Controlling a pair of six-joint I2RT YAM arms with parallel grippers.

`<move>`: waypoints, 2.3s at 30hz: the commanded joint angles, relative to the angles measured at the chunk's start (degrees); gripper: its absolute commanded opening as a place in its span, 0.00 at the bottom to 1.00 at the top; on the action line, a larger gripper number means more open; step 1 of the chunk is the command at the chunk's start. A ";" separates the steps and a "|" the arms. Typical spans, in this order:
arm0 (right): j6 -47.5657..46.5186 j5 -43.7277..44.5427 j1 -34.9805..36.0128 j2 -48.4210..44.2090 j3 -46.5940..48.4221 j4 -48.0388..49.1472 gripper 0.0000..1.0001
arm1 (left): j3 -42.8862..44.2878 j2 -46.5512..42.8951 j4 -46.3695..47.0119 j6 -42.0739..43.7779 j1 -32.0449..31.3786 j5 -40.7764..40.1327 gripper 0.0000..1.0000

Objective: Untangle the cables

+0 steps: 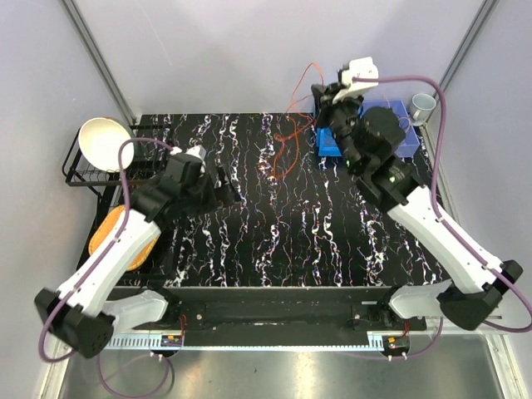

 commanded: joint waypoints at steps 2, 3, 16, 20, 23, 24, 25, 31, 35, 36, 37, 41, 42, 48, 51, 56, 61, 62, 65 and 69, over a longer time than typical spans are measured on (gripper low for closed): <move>-1.54 -3.87 -5.40 5.64 9.52 -3.32 0.00 | -2.12 -7.26 -1.33 5.63 0.17 -1.04 0.98; -1.02 -4.74 -7.85 6.35 11.88 -4.28 0.00 | -2.38 -8.92 -2.64 6.77 0.17 -1.40 0.98; 2.50 -13.97 -22.01 20.06 28.50 -9.65 0.00 | -3.61 -16.76 -12.23 16.44 0.17 -6.59 0.98; 3.21 -15.38 -25.88 23.14 31.93 -10.62 0.00 | -6.34 -18.08 -12.32 17.50 0.26 -6.85 0.97; 3.12 -16.00 -27.64 25.16 33.17 -10.62 0.00 | -8.10 -18.17 -12.24 18.38 0.26 -7.38 0.97; 3.12 -16.17 -27.99 25.78 33.43 -10.70 0.00 | -8.62 -18.17 -12.15 18.56 0.17 -7.38 0.97; 3.29 -16.35 -28.35 26.83 33.70 -10.62 0.00 | -8.80 -18.26 -12.06 18.64 0.17 -7.47 0.97; 4.08 -18.11 -30.02 32.71 38.26 -10.70 0.00 | -8.54 -18.70 -11.53 19.26 0.17 -7.82 0.97; 4.26 -19.07 -30.46 37.46 45.36 -13.07 0.00 | -5.91 -18.08 -13.98 19.79 0.17 -8.87 0.97; 4.17 -18.99 -30.55 38.43 46.69 -13.51 0.00 | -4.34 -17.91 -14.52 20.05 0.26 -9.13 0.97; 4.09 -19.07 -30.81 40.09 47.92 -14.04 0.00 | -3.54 -17.64 -15.13 20.23 0.17 -9.83 0.97; 4.26 -19.16 -32.38 43.27 54.68 -16.32 0.00 | 1.03 -15.71 -19.52 20.58 0.17 -12.12 0.97; 4.70 -19.68 -32.57 43.53 55.57 -16.68 0.00 | 2.69 -15.36 -20.31 20.67 0.26 -12.56 0.97; 5.58 -22.06 -33.45 41.26 55.32 -17.47 0.00 | 0.43 -16.32 -18.83 20.58 0.17 -14.49 0.97; 5.23 -22.24 -33.53 41.77 55.32 -17.30 0.00 | -1.59 -16.94 -17.34 19.44 0.17 -14.85 0.97; 5.84 -22.24 -34.68 44.59 56.02 -17.12 0.00 | -5.28 -17.90 -14.70 17.68 0.17 -15.20 0.97; 8.91 -24.61 -35.47 49.07 54.62 -17.21 0.00 | -7.66 -19.05 -12.50 16.63 0.17 -15.03 0.96; 9.18 -24.70 -35.47 49.77 54.44 -17.30 0.00 | -7.83 -19.13 -12.24 16.45 0.17 -14.76 0.96; 9.88 -24.79 -35.47 51.44 53.21 -17.21 0.00 | -8.36 -19.66 -11.01 16.27 0.26 -13.89 0.96; 10.68 -25.14 -35.47 52.67 51.37 -17.21 0.00 | -9.07 -20.80 -8.99 16.45 0.17 -12.83 0.96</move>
